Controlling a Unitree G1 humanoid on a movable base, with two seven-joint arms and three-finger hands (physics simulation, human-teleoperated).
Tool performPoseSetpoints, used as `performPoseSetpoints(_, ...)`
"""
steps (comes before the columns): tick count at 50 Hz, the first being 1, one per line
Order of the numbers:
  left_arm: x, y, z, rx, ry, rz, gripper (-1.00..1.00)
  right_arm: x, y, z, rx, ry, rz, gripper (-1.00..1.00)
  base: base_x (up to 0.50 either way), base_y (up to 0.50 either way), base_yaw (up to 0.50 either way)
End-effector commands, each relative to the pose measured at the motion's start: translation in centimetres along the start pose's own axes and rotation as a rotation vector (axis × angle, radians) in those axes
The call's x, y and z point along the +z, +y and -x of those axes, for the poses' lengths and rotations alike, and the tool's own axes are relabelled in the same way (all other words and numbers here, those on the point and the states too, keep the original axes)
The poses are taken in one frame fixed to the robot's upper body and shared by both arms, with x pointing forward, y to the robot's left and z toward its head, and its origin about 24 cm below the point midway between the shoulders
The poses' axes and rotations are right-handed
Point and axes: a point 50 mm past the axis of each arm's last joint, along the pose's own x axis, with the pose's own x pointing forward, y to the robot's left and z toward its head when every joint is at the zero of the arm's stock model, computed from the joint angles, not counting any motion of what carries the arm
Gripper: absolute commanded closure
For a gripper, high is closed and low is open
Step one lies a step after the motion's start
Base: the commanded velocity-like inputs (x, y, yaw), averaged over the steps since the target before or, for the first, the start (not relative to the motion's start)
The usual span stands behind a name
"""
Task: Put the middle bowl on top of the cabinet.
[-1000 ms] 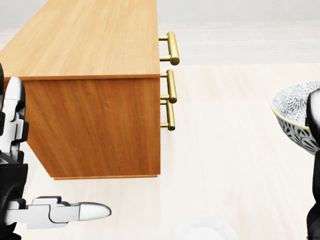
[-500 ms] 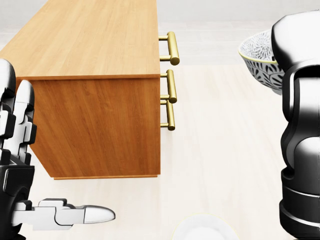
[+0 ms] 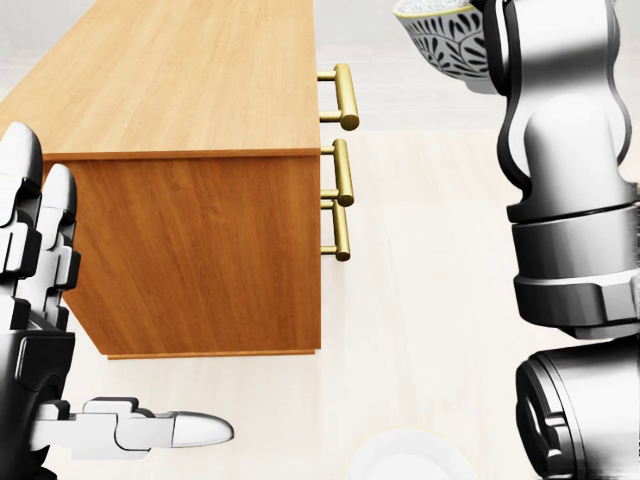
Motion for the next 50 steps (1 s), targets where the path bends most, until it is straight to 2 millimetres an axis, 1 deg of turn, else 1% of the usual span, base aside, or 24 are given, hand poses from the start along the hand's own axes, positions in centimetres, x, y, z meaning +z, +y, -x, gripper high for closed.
performPoseSetpoints(1,0.0,0.5,-0.2,0.027,-0.009,0.005,-1.00,2.5,-3.1,-1.8,-0.092,-0.083,0.004,1.00,0.00,0.00,0.00)
performPoseSetpoints(3,0.3,0.5,-0.2,0.027,-0.021,0.005,-1.00,3.0,-3.8,-2.0,-0.121,-0.110,-0.041,1.00,0.00,0.00,0.00)
performPoseSetpoints(6,0.3,0.5,-0.2,0.026,-0.021,0.006,-1.00,3.8,-4.4,-2.1,-0.151,-0.147,-0.083,1.00,0.00,0.00,0.00)
performPoseSetpoints(10,0.2,0.3,-0.1,0.015,-0.012,-0.002,-1.00,5.1,-4.6,-2.2,-0.162,-0.200,-0.160,1.00,0.00,0.00,0.00)
performPoseSetpoints(13,0.3,0.4,-0.2,0.018,-0.017,-0.002,-1.00,5.7,-4.9,-2.3,-0.162,-0.229,-0.211,1.00,0.00,0.00,0.00)
performPoseSetpoints(14,0.3,0.4,-0.2,0.018,-0.019,-0.001,-1.00,5.9,-4.9,-2.3,-0.166,-0.234,-0.195,1.00,0.00,0.00,0.00)
performPoseSetpoints(19,0.2,0.3,-0.1,0.013,-0.014,-0.003,-1.00,6.6,-5.5,-2.2,-0.175,-0.269,-0.267,1.00,0.00,0.00,0.00)
performPoseSetpoints(26,0.1,0.4,-0.2,0.013,-0.011,-0.002,-1.00,7.2,-6.0,-2.3,-0.198,-0.291,-0.302,1.00,0.00,0.00,0.00)
performPoseSetpoints(33,0.2,0.4,-0.2,0.012,-0.014,0.002,-1.00,8.2,-5.9,-2.4,-0.196,-0.314,-0.338,1.00,0.00,0.00,0.00)
performPoseSetpoints(34,0.3,0.4,-0.2,0.014,-0.020,0.003,-1.00,8.5,-5.6,-2.4,-0.187,-0.316,-0.309,1.00,0.00,0.00,0.00)
performPoseSetpoints(35,0.4,0.4,-0.2,0.015,-0.025,0.005,-1.00,8.7,-5.4,-2.5,-0.181,-0.318,-0.319,1.00,0.00,0.00,0.00)
performPoseSetpoints(39,0.4,0.4,-0.2,0.011,-0.026,0.012,-1.00,9.2,-5.3,-2.4,-0.179,-0.327,-0.322,1.00,0.00,0.00,0.00)
performPoseSetpoints(42,0.5,0.6,-0.2,0.019,-0.029,0.010,-1.00,10.0,-4.7,-2.3,-0.182,-0.339,-0.275,1.00,0.00,0.00,0.00)
performPoseSetpoints(45,0.5,0.5,-0.2,0.014,-0.029,0.011,-1.00,10.5,-5.0,-2.1,-0.187,-0.351,-0.289,1.00,0.00,0.00,0.00)
performPoseSetpoints(50,0.5,0.6,-0.2,0.016,-0.031,0.013,-1.00,11.4,-4.7,-1.8,-0.197,-0.366,-0.308,1.00,0.00,0.00,0.00)
